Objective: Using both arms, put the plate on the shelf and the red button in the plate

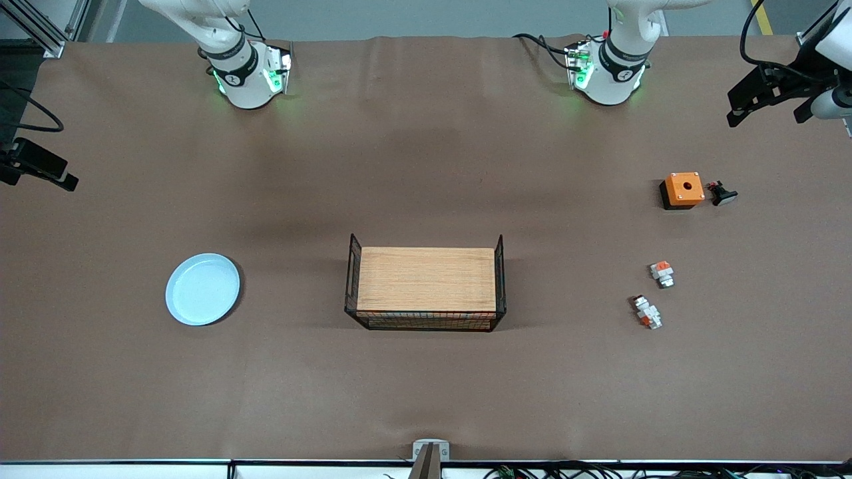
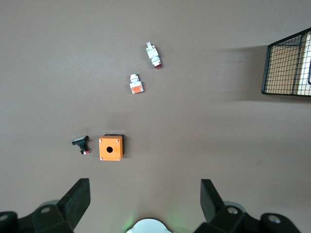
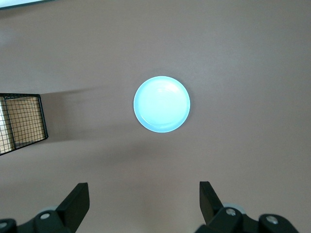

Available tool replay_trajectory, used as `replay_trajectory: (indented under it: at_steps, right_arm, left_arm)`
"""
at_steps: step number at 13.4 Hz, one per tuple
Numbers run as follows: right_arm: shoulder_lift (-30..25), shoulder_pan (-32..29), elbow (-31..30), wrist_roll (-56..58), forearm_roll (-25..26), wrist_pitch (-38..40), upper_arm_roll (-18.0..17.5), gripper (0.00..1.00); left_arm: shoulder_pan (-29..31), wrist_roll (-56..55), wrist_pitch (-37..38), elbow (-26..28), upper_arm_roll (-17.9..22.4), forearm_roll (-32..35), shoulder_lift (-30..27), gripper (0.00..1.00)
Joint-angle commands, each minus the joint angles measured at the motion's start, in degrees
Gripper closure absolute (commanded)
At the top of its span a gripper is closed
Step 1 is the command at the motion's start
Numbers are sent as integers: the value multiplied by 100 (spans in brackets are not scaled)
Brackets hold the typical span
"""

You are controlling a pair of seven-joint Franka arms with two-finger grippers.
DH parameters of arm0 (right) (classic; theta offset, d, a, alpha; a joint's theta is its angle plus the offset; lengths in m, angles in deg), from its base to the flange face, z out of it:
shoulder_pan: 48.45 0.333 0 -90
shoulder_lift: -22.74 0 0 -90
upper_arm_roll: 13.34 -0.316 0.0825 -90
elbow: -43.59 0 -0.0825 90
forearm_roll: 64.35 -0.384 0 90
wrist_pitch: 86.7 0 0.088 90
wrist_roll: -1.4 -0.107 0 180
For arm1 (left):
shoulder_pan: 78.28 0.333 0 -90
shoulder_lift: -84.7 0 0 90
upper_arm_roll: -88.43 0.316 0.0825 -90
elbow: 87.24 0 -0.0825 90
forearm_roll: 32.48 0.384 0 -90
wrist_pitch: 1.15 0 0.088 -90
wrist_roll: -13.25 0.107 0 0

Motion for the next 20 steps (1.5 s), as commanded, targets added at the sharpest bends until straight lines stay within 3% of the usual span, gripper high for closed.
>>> replay_trajectory:
  at_steps: [1,5,11,13,20]
  right_arm:
    - [102,-39,175,-49,84,37,-72,0]
    - [102,-39,175,-49,93,37,-72,0]
    - [111,-31,175,-49,93,37,-72,0]
    - [225,92,149,-49,346,37,-72,0]
    - [909,14,-97,-49,427,126,-28,0]
  left_arm:
    - [20,91,14,-65,-16,91,-41,0]
    - [46,117,5,-65,28,108,-15,0]
    - [161,21,-196,-4,46,117,573,0]
    - [213,-14,-433,119,55,117,767,0]
    - [416,-725,-2654,1383,46,117,1241,0]
